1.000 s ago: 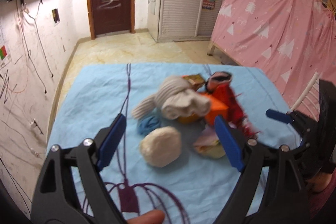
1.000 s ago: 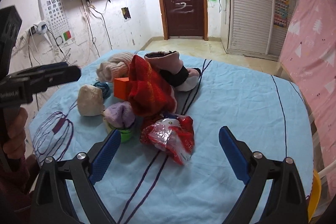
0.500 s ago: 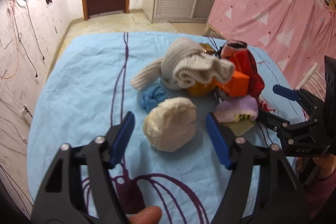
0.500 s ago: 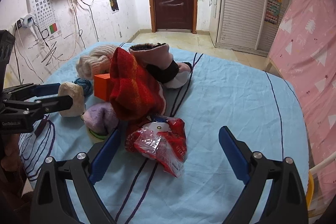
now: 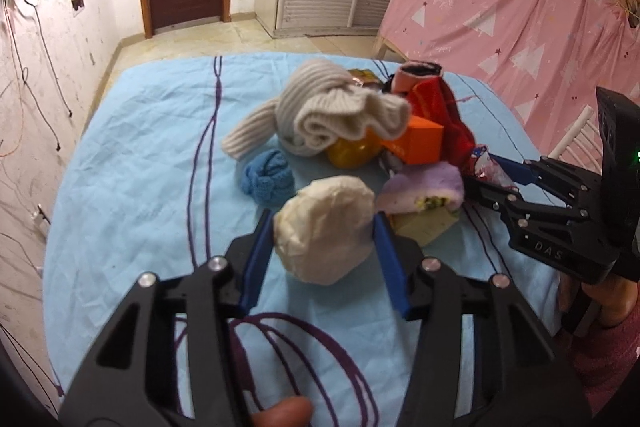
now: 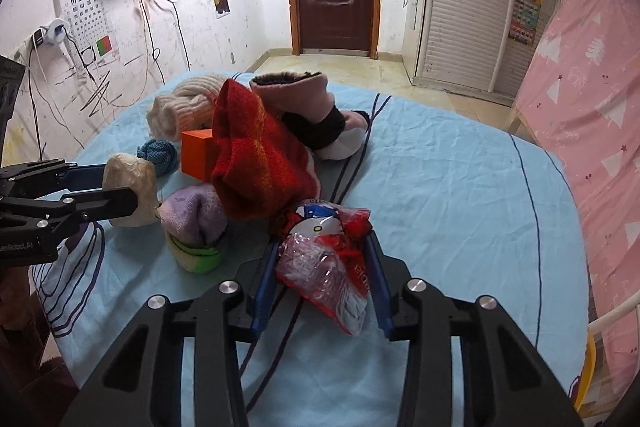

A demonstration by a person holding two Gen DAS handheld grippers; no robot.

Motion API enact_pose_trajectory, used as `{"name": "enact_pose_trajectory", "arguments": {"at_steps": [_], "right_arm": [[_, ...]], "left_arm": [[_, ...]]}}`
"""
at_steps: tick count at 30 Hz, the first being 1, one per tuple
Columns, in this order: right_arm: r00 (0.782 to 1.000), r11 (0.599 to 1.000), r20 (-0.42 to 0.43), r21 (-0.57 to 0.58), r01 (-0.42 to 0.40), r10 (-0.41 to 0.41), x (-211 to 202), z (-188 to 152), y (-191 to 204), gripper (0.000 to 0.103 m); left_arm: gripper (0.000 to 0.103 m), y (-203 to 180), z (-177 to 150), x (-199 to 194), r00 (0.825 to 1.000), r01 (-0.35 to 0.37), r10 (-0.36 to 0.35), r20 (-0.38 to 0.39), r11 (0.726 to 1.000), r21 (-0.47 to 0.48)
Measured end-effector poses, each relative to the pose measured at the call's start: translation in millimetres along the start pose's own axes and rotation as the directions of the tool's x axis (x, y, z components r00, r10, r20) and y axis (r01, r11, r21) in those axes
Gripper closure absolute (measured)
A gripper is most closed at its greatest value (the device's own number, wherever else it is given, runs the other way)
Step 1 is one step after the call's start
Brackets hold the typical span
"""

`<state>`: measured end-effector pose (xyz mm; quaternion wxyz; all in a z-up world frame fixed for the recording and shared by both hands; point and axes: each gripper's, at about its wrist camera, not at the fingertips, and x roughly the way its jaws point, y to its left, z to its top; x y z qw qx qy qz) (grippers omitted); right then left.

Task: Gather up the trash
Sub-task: 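Grasp the red plastic bag with the right tool while the left tool grasps the cream ball, then carry both items to the yellow bin and open both tools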

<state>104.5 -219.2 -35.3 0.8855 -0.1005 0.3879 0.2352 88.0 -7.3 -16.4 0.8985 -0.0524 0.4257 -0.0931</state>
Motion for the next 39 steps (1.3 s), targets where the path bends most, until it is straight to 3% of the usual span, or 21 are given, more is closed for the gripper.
{"name": "enact_pose_trajectory", "arguments": {"at_steps": [21, 39], "right_arm": [[0.990, 0.996, 0.132, 0.087, 0.035, -0.046, -60, -13, -41, 0.068], [0.960, 0.963, 0.216, 0.240, 0.124, -0.177, -120, -57, -122, 0.068]], "left_arm": [[0.055, -57, 10, -29, 0.998, 0.008, -0.014, 0.058, 0.995, 0.098], [0.055, -147, 36, -31, 0.995, 0.063, -0.080, 0.060, 0.969, 0.238]]}}
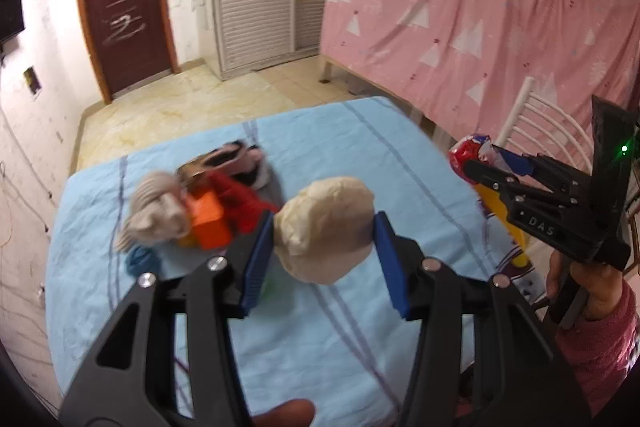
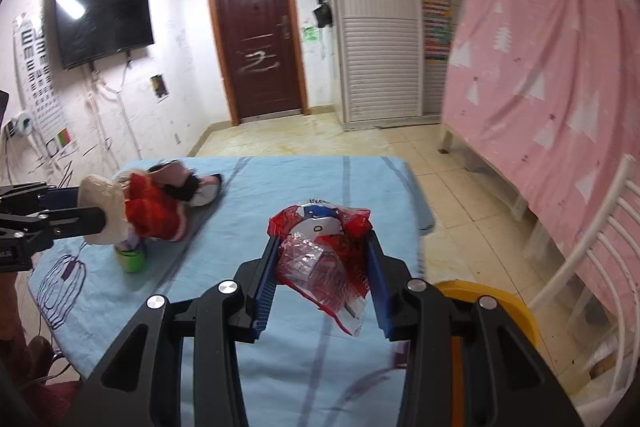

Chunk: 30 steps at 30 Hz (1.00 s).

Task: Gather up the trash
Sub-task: 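Carry both items to the yellow bin and open both tools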

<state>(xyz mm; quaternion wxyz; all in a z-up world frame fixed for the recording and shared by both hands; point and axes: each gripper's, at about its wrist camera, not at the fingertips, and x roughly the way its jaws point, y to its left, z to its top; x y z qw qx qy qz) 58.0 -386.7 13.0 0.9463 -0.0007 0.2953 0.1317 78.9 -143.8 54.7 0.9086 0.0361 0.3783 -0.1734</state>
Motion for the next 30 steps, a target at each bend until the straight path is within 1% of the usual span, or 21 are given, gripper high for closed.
{"name": "enact_pose_trajectory", "arguments": {"at_steps": [2, 8, 12, 21, 28, 30], "right_arm": [[1.000, 0.999, 0.008, 0.024, 0.021, -0.021, -7, -4, -16, 0.068], [0.998, 0.995, 0.020, 0.074, 0.061, -0.062, -18, -16, -48, 0.068], [0.996, 0.991, 0.026, 0.108, 0.083, -0.086, -24, -23, -70, 0.068], [0.994, 0.979, 0.019, 0.176, 0.103, -0.108, -26, -44, -108, 0.068], [0.994, 0.968, 0.012, 0.225, 0.106, -0.112, -23, -58, -131, 0.068], [0.994, 0.965, 0.010, 0.238, 0.107, -0.112, -23, -62, -135, 0.066]], "left_arm": [[0.055, -14, 6, 2, 1.000, 0.011, -0.011, 0.003, 1.000, 0.024], [0.055, -54, 18, 11, 0.999, 0.042, -0.043, 0.006, 0.994, 0.097], [0.055, -80, 27, 21, 0.998, 0.069, -0.070, 0.001, 0.989, 0.128], [0.055, -120, 45, 46, 0.989, 0.145, -0.141, -0.042, 0.980, 0.136], [0.055, -156, 61, 72, 0.976, 0.213, -0.204, -0.079, 0.968, 0.136], [0.054, -169, 63, 79, 0.972, 0.229, -0.217, -0.093, 0.963, 0.143]]}}
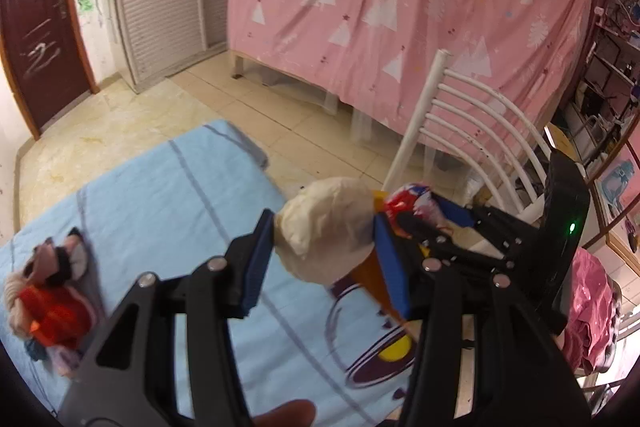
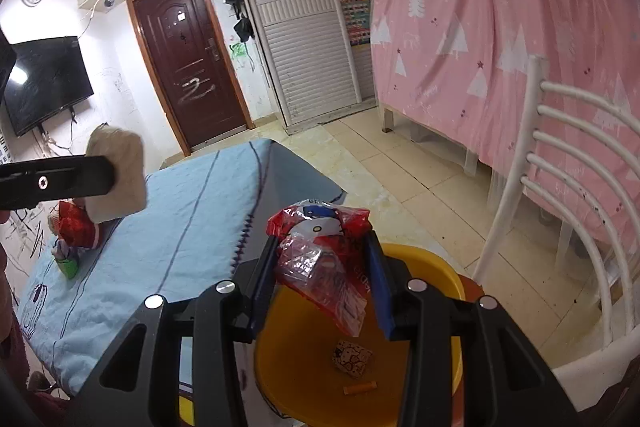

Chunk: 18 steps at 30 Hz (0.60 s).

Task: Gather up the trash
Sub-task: 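Carry both items to the yellow bin and open both tools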

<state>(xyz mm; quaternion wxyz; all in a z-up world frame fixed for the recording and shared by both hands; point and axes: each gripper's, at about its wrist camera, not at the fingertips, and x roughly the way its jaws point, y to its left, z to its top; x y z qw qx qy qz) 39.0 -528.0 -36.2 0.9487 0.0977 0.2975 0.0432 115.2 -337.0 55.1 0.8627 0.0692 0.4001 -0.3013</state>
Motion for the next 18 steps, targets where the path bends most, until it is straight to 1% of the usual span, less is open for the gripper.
{"name": "enact_pose_trajectory", "arguments": {"at_steps": [2, 4, 6, 7, 8, 9, 12, 18], "right_arm": [[1.000, 1.000, -0.007, 0.019, -0.011, 0.011, 1, -3, -9, 0.064], [1.000, 1.000, -0.015, 0.027, -0.013, 0.013, 3, -6, -13, 0.059], [1.000, 0.999, -0.019, 0.034, -0.013, 0.014, 3, -8, -17, 0.047], [1.000, 0.999, -0.017, 0.040, -0.013, 0.014, 3, -10, -19, 0.044], [1.000, 0.999, -0.016, 0.046, -0.013, 0.014, 2, -11, -21, 0.039], [1.000, 0.999, -0.014, 0.051, -0.012, 0.013, 2, -11, -24, 0.037], [1.000, 0.998, -0.013, 0.059, -0.007, 0.008, 1, -12, -27, 0.036], [1.000, 0.998, -0.014, 0.056, -0.009, 0.010, 0, -10, -27, 0.036]], "left_arm": [[0.054, -11, 4, 11, 1.000, 0.013, -0.013, -0.011, 1.000, 0.012], [0.054, -18, 6, 18, 1.000, 0.021, -0.021, -0.017, 1.000, 0.018], [0.054, -26, 9, 28, 0.999, 0.040, -0.039, -0.029, 0.999, 0.023], [0.053, -28, 10, 32, 0.998, 0.047, -0.046, -0.035, 0.999, 0.022], [0.046, -31, 11, 36, 0.998, 0.051, -0.051, -0.043, 0.999, 0.017], [0.042, -31, 13, 39, 0.997, 0.058, -0.057, -0.050, 0.998, 0.009], [0.041, -34, 15, 43, 0.994, 0.086, -0.086, -0.066, 0.996, -0.008], [0.041, -25, 15, 34, 0.994, 0.087, -0.088, -0.061, 0.996, -0.026]]}}
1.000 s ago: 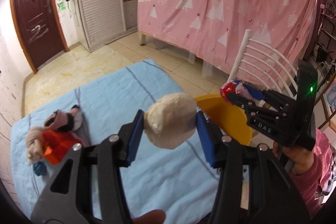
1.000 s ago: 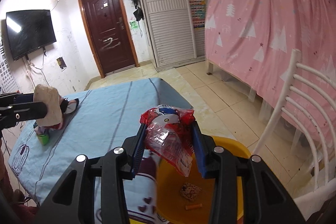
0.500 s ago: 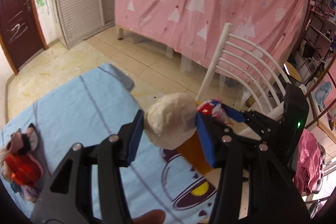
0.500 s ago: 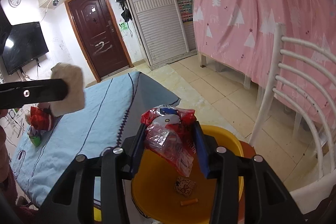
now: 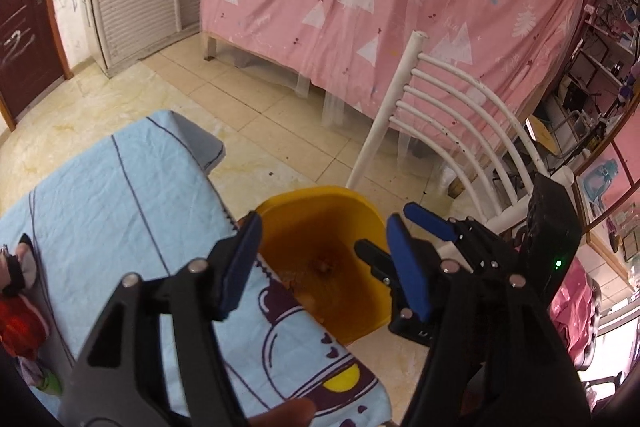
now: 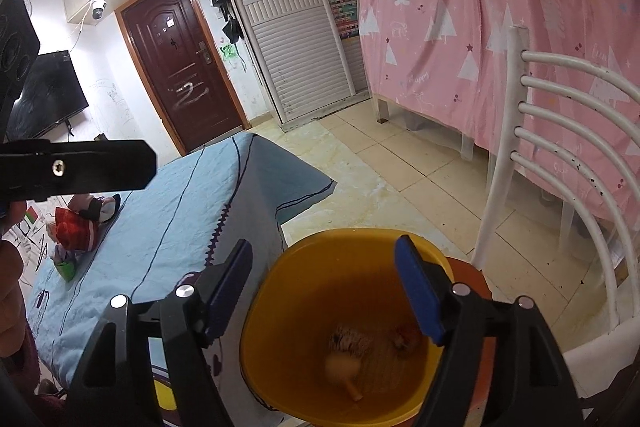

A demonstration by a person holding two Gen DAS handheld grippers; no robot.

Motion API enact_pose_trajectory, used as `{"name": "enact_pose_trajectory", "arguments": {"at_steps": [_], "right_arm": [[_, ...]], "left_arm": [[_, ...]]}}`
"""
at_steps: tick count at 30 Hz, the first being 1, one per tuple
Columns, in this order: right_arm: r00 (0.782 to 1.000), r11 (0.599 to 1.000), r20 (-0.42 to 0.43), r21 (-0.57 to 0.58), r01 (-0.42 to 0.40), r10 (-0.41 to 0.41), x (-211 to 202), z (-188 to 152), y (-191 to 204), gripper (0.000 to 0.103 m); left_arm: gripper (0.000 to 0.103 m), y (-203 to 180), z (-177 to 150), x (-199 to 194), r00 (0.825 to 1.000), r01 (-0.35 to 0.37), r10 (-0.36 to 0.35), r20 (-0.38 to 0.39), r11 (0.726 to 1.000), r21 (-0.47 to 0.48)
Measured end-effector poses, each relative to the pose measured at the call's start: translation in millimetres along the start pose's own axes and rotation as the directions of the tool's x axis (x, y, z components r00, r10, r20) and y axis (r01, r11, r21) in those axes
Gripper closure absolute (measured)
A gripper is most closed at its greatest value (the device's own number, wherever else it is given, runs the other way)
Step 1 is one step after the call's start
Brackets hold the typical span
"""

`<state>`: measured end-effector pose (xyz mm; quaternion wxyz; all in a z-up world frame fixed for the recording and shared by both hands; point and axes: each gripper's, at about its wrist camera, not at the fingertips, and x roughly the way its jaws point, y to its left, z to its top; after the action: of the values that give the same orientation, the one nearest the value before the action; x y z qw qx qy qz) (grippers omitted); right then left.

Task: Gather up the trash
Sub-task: 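Carry both items to the yellow bin and open both tools, then grasp the cream knit hat with the left tool while the right tool grasps the red cloth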

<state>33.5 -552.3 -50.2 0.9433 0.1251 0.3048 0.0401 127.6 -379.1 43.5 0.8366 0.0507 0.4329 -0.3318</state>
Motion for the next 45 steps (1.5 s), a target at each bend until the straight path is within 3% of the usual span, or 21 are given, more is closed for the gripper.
{"name": "enact_pose_trajectory", "arguments": {"at_steps": [3, 5, 12, 14, 22, 37, 45], "right_arm": [[1.000, 1.000, -0.001, -0.025, -0.005, 0.005, -1, 5, 10, 0.036], [1.000, 0.999, 0.000, -0.048, -0.011, 0.011, -1, 9, 21, 0.035], [0.999, 0.992, -0.002, -0.119, -0.041, 0.041, 5, 27, 68, 0.035], [0.998, 0.987, -0.008, -0.148, -0.056, 0.056, 9, 31, 87, 0.034], [0.988, 0.956, -0.049, -0.253, -0.152, 0.144, 24, 35, 164, 0.034], [0.940, 0.872, -0.167, -0.354, -0.339, 0.298, 48, 26, 281, 0.034], [0.919, 0.835, -0.232, -0.390, -0.387, 0.318, 65, 15, 322, 0.034]], "left_arm": [[0.040, 12, 0, -13, 1.000, -0.003, 0.003, 0.023, 1.000, -0.023], [0.031, 21, 1, -25, 0.999, -0.010, 0.013, 0.048, 0.999, -0.050], [0.029, 63, -6, -72, 0.991, -0.046, 0.061, 0.123, 0.991, -0.124], [0.023, 78, -10, -87, 0.986, -0.069, 0.090, 0.142, 0.987, -0.145], [0.022, 139, -36, -139, 0.956, -0.182, 0.223, 0.189, 0.960, -0.214], [0.022, 241, -86, -182, 0.924, -0.266, 0.344, 0.166, 0.891, -0.369], [0.022, 281, -108, -181, 0.931, -0.275, 0.350, 0.107, 0.863, -0.425]]}}
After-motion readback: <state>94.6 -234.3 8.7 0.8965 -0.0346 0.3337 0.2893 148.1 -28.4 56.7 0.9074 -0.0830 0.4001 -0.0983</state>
